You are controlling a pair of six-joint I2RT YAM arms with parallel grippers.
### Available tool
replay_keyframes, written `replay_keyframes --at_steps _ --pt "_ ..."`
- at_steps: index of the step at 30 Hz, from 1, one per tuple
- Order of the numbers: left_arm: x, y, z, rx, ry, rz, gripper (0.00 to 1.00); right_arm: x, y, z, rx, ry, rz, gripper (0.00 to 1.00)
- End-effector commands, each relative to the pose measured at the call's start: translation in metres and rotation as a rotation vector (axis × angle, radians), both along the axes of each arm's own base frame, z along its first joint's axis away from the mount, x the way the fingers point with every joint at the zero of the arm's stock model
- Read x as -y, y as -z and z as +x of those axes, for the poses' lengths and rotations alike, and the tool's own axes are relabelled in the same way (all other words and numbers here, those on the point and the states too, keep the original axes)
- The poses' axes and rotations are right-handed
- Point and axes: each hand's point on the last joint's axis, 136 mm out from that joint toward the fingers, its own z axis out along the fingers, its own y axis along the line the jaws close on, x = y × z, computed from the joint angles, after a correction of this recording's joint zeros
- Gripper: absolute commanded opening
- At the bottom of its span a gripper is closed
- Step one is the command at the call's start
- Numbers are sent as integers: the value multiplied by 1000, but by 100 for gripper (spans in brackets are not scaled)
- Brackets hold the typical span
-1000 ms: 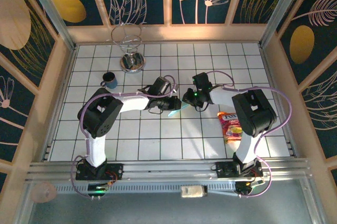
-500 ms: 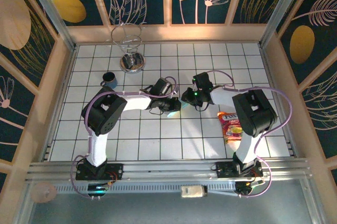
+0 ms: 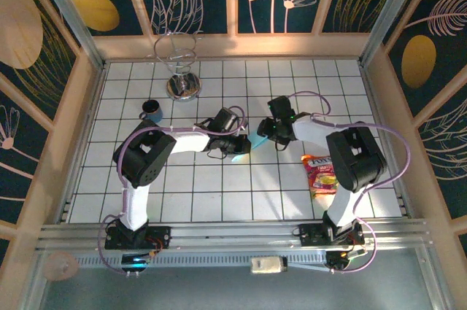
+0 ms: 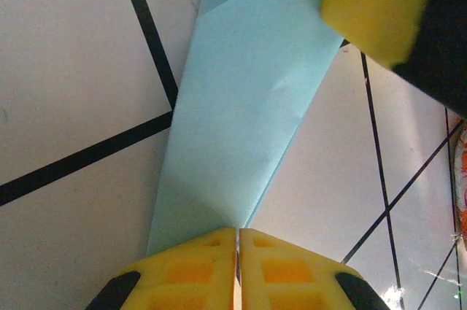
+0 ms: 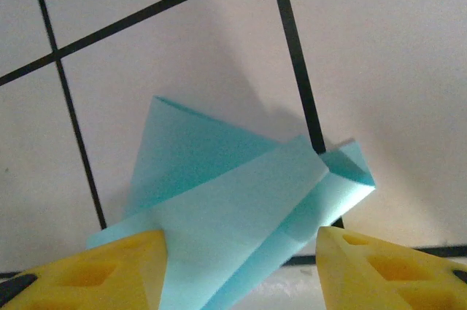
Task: Fold a paper plane with a square sheet of paper (pick it up from the middle)
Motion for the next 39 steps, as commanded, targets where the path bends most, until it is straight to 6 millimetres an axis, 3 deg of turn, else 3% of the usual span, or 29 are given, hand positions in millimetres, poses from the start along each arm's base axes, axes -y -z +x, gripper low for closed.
replay_keyframes --at_steps 1,7,12,17,22,29,39 --pt "-5 11 -4 -26 -2 43 10 6 7 5 -24 28 -45 56" --pt "-4 6 -3 -20 -4 37 11 8 21 0 -68 19 -64 46" --pt "5 -10 1 6 8 -13 12 9 27 -7 -85 10 -60 38" --pt "19 -30 9 37 17 -87 15 8 30 -9 -86 -1 -53 34" --pt "26 -32 17 44 11 -102 16 8 33 -10 -88 -6 -55 33" --pt "26 -20 22 29 -4 -66 17 7 34 -9 -85 -9 -52 32" --pt "19 3 12 -18 12 -14 15 5 32 -9 -81 -14 -46 32"
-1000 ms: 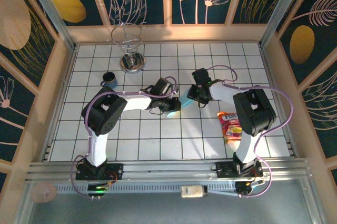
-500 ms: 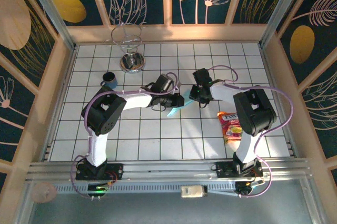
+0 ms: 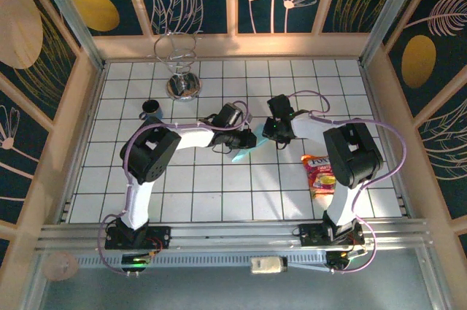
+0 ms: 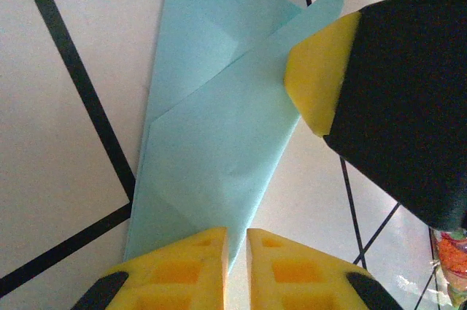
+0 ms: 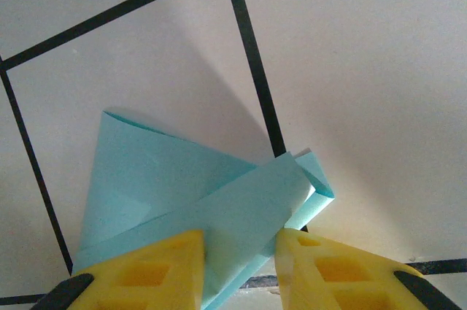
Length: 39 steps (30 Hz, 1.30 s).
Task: Fold a paper plane with a square sheet of paper (pick it up from the middle)
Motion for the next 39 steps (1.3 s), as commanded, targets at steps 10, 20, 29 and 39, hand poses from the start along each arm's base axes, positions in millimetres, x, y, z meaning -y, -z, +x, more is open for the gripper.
replay_keyframes --at_steps 10,20,29,39 --pt "-31 52 -20 -34 2 232 12 -3 -21 3 72 -17 43 35" --pt "-42 69 -25 -36 -5 298 10 -37 -59 -6 156 -93 316 28" --pt "-43 70 -24 -38 -14 300 9 -52 -27 -12 57 -86 371 7" --pt "-46 73 -26 -54 -32 309 8 -41 6 -26 -25 -45 341 5"
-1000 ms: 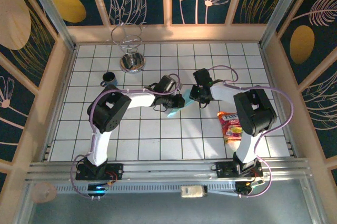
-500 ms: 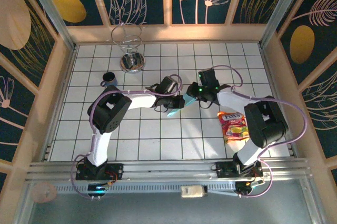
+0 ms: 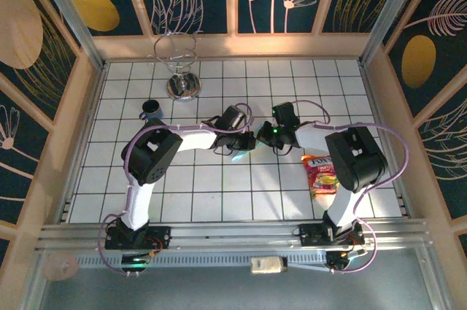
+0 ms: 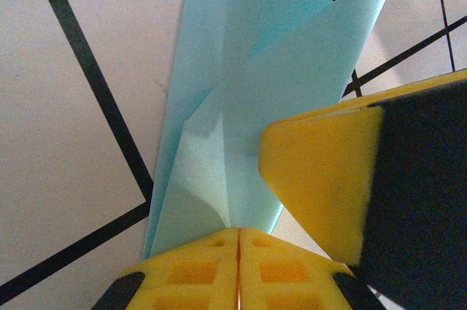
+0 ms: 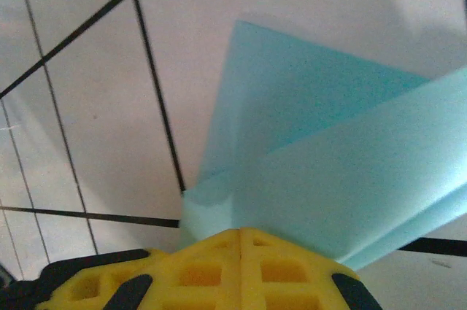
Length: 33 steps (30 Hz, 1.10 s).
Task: Fold a paper plane with a square sheet of paper (pick it up from the middle)
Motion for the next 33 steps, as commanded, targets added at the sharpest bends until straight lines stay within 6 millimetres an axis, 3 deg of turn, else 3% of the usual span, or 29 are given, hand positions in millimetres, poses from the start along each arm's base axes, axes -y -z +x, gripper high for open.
replay_keyframes --at_steps 1,8,19,22,25,28,33 --pt "-43 62 -27 -126 -50 219 8 5 16 -8 -38 10 -17 4" --pt "-53 72 -34 -157 -78 252 8 39 24 -3 -29 83 -75 4" --pt "-57 75 -39 -171 -89 250 7 115 21 34 58 223 -91 5" --pt "-54 73 -38 -167 -82 239 7 126 10 46 88 241 -103 5" --pt "-51 68 -35 -159 -80 226 7 122 -13 52 146 219 -112 6" --pt "-48 65 -34 -155 -76 216 7 100 -34 47 198 163 -85 6" --pt "-44 61 -31 -150 -77 199 7 44 -35 24 175 48 14 6"
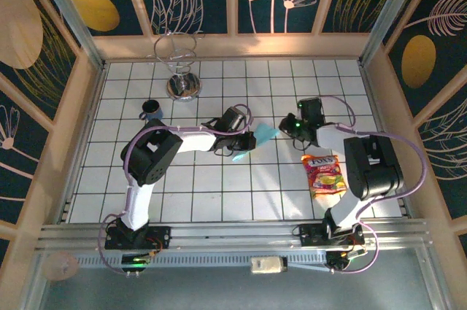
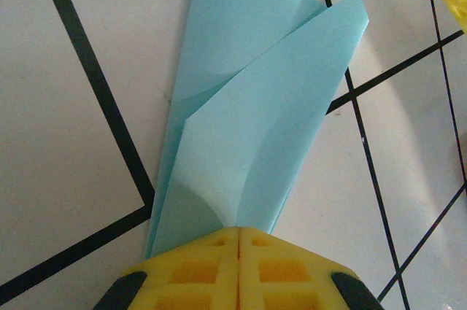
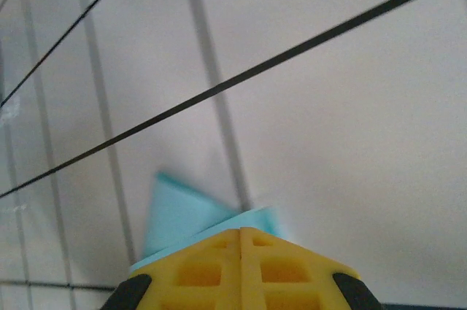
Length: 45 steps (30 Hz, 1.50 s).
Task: Fold a paper plane with a square sheet of paper (pick it up from the middle)
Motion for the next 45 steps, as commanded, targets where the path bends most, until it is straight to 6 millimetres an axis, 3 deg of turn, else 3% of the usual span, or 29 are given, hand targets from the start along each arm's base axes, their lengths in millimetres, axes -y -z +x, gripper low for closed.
replay_keyframes --at_steps 1,3,6,13,16,20,23,28,38,45 --pt "-44 60 -32 -167 -46 209 7 -38 -1 -15 -16 -86 63 6" --pt "-42 58 -31 -168 -46 199 7 -58 4 -21 -39 -127 102 6" --pt "-39 50 -30 -160 -47 178 7 -68 19 -27 -82 -145 116 5" --pt "-28 28 -25 -134 -40 109 7 -62 48 -34 -155 -160 82 5" --pt "-18 9 -20 -104 -25 55 9 -51 66 -35 -186 -168 54 4" --pt "-5 -23 -8 -40 7 -36 13 -48 72 -25 -182 -242 32 4" --pt "4 -34 -2 -23 33 -82 15 -51 70 -16 -166 -296 11 3" --pt "10 -25 3 -35 46 -81 15 -56 68 -15 -166 -342 10 3" --pt "-4 -6 21 -25 8 22 11 -53 77 -19 -193 -369 -5 2" --pt "-8 9 3 -93 54 35 6 -50 82 -19 -211 -364 -19 1"
